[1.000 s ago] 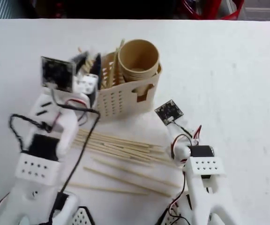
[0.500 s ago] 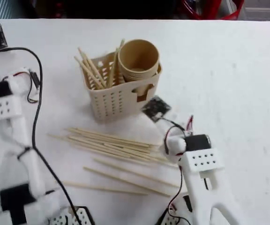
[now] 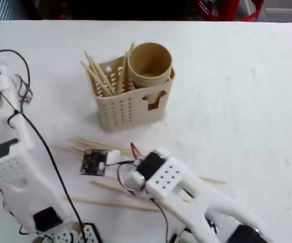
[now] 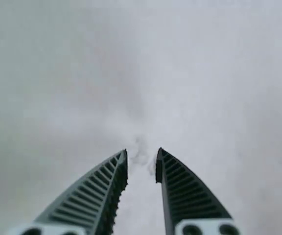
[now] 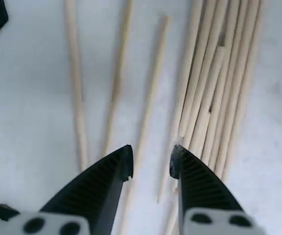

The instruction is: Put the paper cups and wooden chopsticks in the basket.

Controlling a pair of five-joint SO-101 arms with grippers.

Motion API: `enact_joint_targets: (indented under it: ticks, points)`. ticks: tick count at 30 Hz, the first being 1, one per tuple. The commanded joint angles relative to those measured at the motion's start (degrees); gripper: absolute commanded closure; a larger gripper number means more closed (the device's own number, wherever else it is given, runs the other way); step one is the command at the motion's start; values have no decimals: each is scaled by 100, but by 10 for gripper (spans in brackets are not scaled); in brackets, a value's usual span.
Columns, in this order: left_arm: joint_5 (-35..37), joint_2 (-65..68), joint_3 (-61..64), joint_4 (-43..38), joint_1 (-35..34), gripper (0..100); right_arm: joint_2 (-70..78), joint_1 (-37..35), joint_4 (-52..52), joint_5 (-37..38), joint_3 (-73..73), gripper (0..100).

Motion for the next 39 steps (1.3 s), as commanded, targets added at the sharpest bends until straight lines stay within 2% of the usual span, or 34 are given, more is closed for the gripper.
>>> enact_joint_targets:
  ticks: [1, 7, 14, 21, 26, 37, 39]
  points:
    - [70, 462, -1574, 668, -22, 883, 734, -435, -497, 35, -53, 861]
    - [70, 1367, -3112, 1336, -48, 883, 1103, -804, -760, -255, -62, 851]
    - [79, 1974, -4501, 2013, -31, 883, 1156, -1235, -409, -607, -35, 704]
    - [79, 2413, -5530, 2488, -48, 883, 1165, -1218, -418, -826, -44, 714]
    - [79, 2651, -6057, 2655, -75, 883, 1244, -787, -620, -844, -62, 714]
    - [79, 2686, -6330, 2769, -84, 883, 3073, -760, -215, -1037, -1134, 717]
    - [79, 2668, -6330, 2769, -84, 883, 3196, -743, -189, -1037, -1178, 752]
